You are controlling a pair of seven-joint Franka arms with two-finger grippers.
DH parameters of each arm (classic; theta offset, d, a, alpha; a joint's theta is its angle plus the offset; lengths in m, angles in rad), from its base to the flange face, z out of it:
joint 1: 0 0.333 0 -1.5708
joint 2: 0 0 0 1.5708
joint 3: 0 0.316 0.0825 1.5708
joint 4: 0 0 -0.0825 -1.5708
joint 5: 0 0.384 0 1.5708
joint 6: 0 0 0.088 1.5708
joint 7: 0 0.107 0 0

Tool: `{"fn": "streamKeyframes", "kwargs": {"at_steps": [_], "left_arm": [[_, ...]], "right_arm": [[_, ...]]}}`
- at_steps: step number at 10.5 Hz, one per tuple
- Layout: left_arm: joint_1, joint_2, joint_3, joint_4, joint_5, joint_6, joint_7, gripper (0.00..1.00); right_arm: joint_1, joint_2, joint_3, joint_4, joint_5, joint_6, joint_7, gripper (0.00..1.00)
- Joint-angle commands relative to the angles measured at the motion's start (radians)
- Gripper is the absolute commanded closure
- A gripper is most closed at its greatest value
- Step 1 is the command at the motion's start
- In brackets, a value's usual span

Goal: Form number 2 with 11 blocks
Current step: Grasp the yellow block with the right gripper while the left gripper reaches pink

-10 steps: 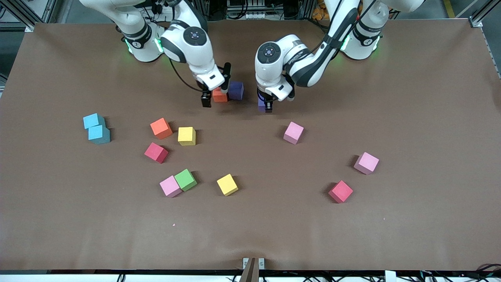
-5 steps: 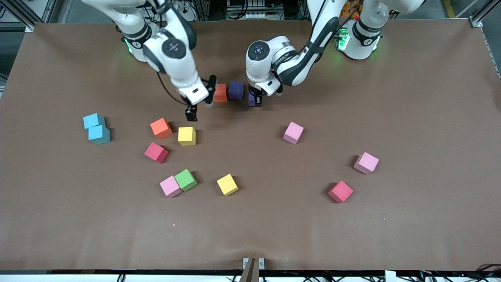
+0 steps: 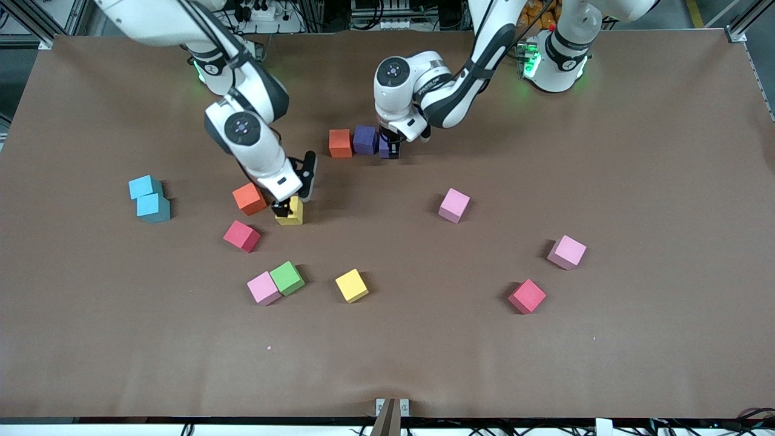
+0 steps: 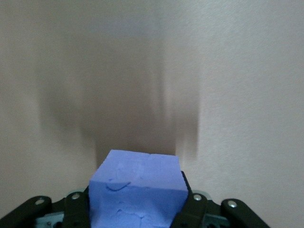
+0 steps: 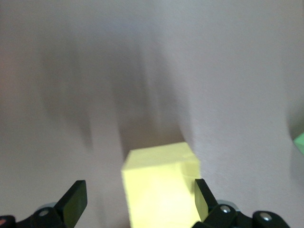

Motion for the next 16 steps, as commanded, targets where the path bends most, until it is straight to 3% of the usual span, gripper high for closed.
{"fn": "streamKeyframes", "kwargs": {"at_steps": [1, 7, 8, 9, 10, 12, 15, 16], "left_arm": [[-0.017, 0.043, 0.004, 0.048, 0.014, 0.008, -0.069, 1.0], [-0.017, 0.105, 0.008, 0.118, 0.017, 0.008, -0.089, 1.0], [-0.014, 0.103, 0.008, 0.118, 0.021, 0.007, -0.08, 0.55], [-0.016, 0.103, 0.01, 0.121, 0.047, -0.005, -0.086, 0.01], [-0.014, 0.09, 0.01, 0.121, 0.05, -0.045, -0.086, 0.0], [-0.008, 0.032, 0.008, 0.12, 0.057, -0.143, -0.075, 0.0], [0.013, -0.094, 0.008, 0.118, 0.057, -0.284, 0.035, 0.0], [0.044, -0.128, 0.008, 0.115, 0.057, -0.32, 0.101, 0.0]], "right_arm": [[-0.013, 0.041, 0.001, 0.038, -0.025, 0.017, -0.02, 0.0], [0.002, 0.092, -0.018, 0.024, -0.025, 0.102, -0.009, 0.0], [0.004, 0.104, -0.019, 0.026, -0.026, 0.103, -0.009, 0.0], [0.016, 0.113, -0.039, 0.029, -0.035, 0.105, -0.009, 0.0], [0.03, 0.118, -0.083, 0.033, -0.055, 0.106, -0.009, 0.0], [0.036, 0.118, -0.092, 0.032, -0.06, 0.108, -0.009, 0.02], [0.035, 0.102, -0.09, 0.032, -0.057, 0.103, -0.008, 0.78], [0.036, 0.084, -0.087, 0.035, -0.048, 0.094, 0.005, 0.9]]}}
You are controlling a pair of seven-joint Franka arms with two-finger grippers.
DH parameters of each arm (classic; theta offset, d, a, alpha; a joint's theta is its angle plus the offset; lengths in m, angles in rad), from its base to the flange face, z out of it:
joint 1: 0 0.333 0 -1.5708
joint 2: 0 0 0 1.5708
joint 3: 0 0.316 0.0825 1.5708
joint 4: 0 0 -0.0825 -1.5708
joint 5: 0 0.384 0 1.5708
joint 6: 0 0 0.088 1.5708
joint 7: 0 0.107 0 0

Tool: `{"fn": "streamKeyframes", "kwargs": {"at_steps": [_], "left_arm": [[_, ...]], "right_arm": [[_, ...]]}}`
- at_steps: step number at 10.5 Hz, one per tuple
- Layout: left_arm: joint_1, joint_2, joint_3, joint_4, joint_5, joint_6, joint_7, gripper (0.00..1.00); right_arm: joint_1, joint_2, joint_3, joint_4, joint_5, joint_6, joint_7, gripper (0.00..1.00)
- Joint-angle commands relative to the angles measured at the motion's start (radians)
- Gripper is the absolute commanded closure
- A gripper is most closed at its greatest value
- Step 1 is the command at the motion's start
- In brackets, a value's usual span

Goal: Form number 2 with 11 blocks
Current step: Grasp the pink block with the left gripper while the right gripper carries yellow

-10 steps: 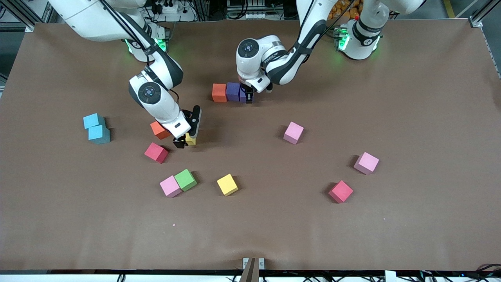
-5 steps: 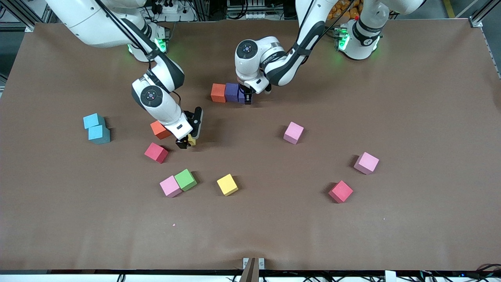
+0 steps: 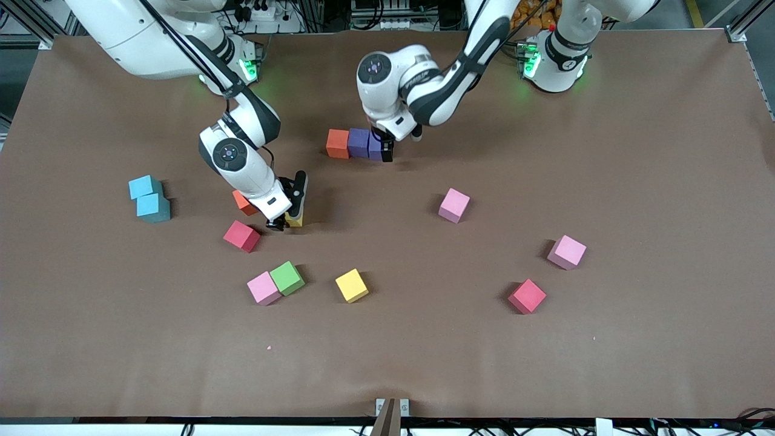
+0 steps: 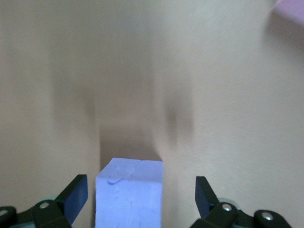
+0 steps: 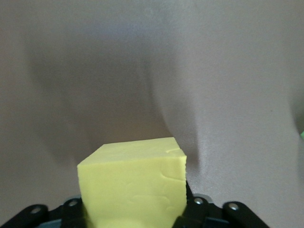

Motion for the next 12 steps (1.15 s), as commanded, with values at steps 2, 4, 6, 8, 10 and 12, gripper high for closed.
{"fn": "streamKeyframes", "kwargs": {"at_steps": [2, 4, 6, 8, 10, 12], "left_arm": [[0.133, -0.097, 0.0, -0.035, 0.024, -0.06, 0.238, 0.0], [0.257, -0.1, -0.003, -0.036, 0.024, -0.057, 0.443, 0.0], [0.36, -0.1, -0.006, -0.047, 0.028, -0.037, 0.629, 0.0], [0.425, -0.086, -0.009, -0.088, 0.028, 0.021, 0.758, 0.0], [0.442, -0.077, -0.009, -0.171, 0.027, 0.116, 0.794, 0.0], [0.454, -0.068, -0.009, -0.19, 0.027, 0.166, 0.796, 0.0]], "right_arm": [[0.053, -0.045, 0.0, 0.043, 0.0, -0.093, 0.146, 0.91], [0.128, -0.075, 0.0, 0.077, 0.016, -0.155, 0.32, 0.91], [0.191, -0.089, 0.0, 0.103, 0.096, -0.191, 0.534, 0.91], [0.289, -0.071, -0.001, 0.149, 0.135, -0.203, 0.802, 0.91], [0.355, -0.045, -0.001, 0.159, 0.135, -0.2, 1.184, 0.9], [0.42, -0.042, -0.001, 0.162, 0.135, -0.198, 1.56, 0.9]]}}
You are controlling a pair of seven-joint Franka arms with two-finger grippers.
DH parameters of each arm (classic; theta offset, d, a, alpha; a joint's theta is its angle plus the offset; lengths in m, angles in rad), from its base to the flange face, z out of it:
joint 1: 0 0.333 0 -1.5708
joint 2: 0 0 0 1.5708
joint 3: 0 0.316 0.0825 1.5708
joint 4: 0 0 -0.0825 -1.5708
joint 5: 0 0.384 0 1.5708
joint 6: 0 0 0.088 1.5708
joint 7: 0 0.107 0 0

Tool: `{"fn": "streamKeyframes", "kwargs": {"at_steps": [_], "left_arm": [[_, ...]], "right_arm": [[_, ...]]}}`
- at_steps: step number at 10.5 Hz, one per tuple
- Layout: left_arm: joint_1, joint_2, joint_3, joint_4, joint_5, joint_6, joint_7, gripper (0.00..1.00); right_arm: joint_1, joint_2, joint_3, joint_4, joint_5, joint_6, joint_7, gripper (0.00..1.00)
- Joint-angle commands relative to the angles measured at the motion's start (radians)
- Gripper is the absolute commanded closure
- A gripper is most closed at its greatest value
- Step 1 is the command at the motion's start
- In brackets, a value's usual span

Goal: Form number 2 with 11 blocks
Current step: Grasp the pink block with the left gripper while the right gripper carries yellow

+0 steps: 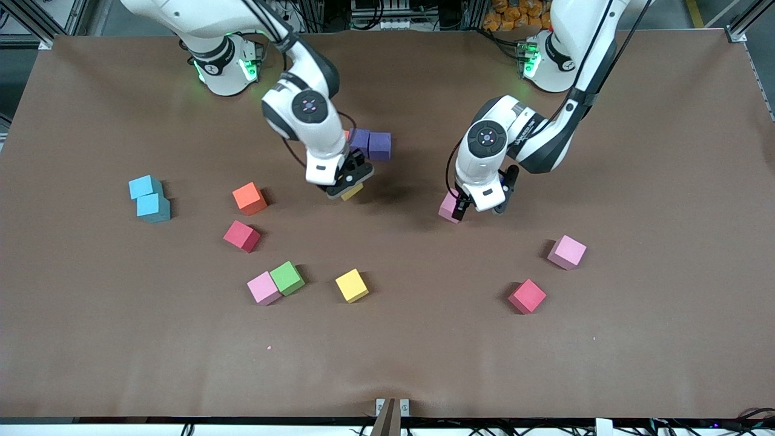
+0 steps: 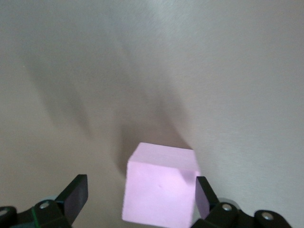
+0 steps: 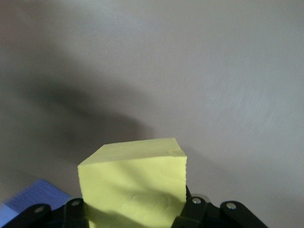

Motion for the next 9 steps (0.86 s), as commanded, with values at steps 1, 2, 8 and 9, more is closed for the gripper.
{"fn": "streamKeyframes", "kwargs": {"at_steps": [1, 2, 8, 9], "left_arm": [[0.026, 0.01, -0.013, -0.022, 0.021, 0.078, 0.003, 0.0], [0.026, 0.02, -0.012, -0.021, 0.021, 0.106, -0.003, 0.0], [0.014, 0.084, -0.007, -0.007, 0.053, 0.166, -0.006, 0.0], [0.012, 0.09, -0.007, -0.006, 0.066, 0.167, -0.006, 0.0]], "right_arm": [[0.053, 0.028, -0.007, 0.037, 0.003, -0.007, 0.374, 0.9], [0.052, 0.041, -0.007, 0.064, 0.004, -0.011, 0.445, 0.9], [0.127, 0.127, -0.025, 0.138, -0.049, -0.008, 0.68, 0.9], [0.137, 0.13, -0.025, 0.138, -0.052, -0.011, 0.708, 0.9]]}}
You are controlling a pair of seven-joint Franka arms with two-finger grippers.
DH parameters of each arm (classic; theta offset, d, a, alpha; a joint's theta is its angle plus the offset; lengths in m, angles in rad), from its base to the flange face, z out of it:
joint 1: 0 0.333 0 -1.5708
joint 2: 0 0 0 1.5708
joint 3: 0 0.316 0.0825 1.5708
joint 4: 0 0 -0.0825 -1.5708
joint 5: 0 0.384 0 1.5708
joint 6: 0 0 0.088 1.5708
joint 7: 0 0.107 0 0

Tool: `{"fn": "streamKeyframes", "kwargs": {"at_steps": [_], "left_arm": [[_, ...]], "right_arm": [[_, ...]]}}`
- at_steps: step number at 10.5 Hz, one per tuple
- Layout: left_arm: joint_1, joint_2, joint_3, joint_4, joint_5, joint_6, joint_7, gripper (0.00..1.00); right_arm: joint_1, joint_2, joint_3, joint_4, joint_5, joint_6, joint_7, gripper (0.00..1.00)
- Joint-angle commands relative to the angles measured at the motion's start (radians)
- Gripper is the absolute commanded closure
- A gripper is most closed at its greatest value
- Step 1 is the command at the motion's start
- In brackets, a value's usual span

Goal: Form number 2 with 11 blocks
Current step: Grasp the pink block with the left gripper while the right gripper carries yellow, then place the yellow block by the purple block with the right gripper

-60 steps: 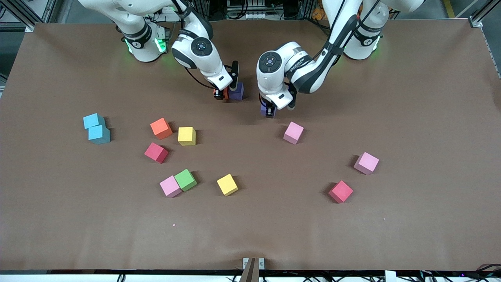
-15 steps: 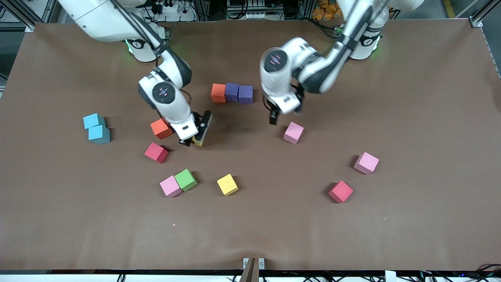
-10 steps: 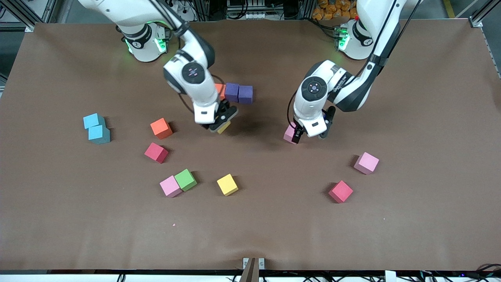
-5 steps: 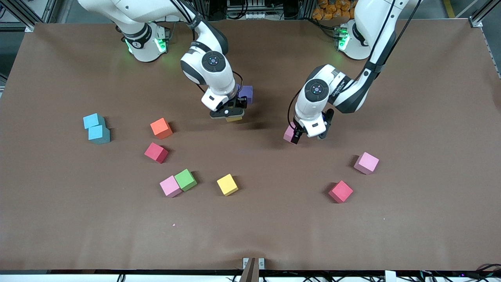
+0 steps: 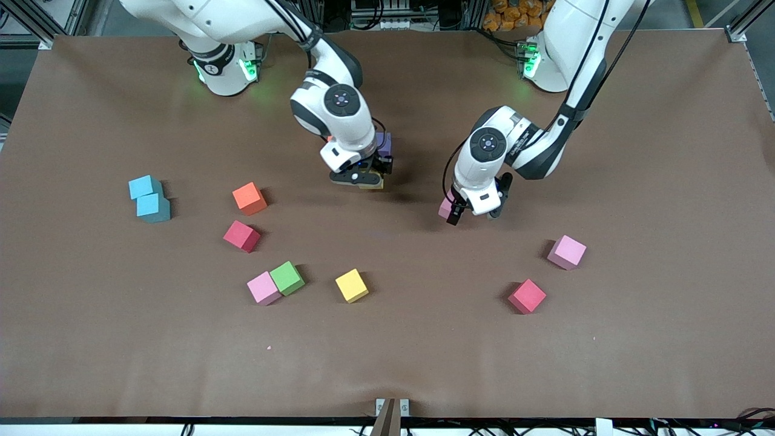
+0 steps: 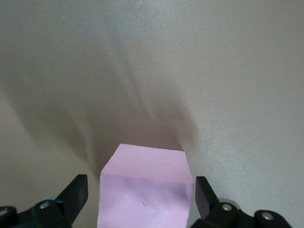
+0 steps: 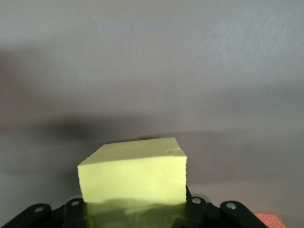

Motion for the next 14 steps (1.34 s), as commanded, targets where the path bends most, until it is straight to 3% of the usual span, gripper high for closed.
{"fn": "streamKeyframes", "kwargs": {"at_steps": [1, 2, 3, 4, 6, 10, 14], "left_arm": [[0.008, 0.013, -0.004, 0.011, 0.04, 0.01, 0.006, 0.29], [0.019, 0.013, -0.006, 0.02, 0.04, 0.01, 0.008, 0.83], [0.013, 0.013, -0.004, 0.043, 0.04, 0.007, 0.005, 0.91], [0.009, 0.012, -0.004, 0.072, 0.044, 0.002, 0.029, 0.91], [0.0, 0.027, -0.006, 0.146, 0.066, -0.082, 0.176, 0.9], [0.0, 0.151, -0.008, 0.362, 0.067, -0.196, 0.507, 0.9], [-0.023, 0.216, -0.012, 0.548, 0.058, -0.352, 0.707, 0.89]], "right_arm": [[0.044, 0.031, -0.012, 0.029, -0.031, -0.008, 0.089, 0.9], [0.044, 0.035, -0.012, 0.027, -0.031, -0.008, 0.092, 0.9], [0.047, 0.048, -0.014, 0.027, -0.034, -0.007, 0.092, 0.9], [0.076, 0.074, -0.015, 0.027, -0.078, -0.005, 0.12, 0.9], [0.086, 0.113, -0.025, 0.034, -0.254, 0.0, 0.26, 0.9], [0.078, 0.114, -0.025, 0.043, -0.256, 0.0, 0.266, 0.9], [0.076, 0.114, -0.023, 0.043, -0.255, -0.002, 0.26, 0.89]]}}
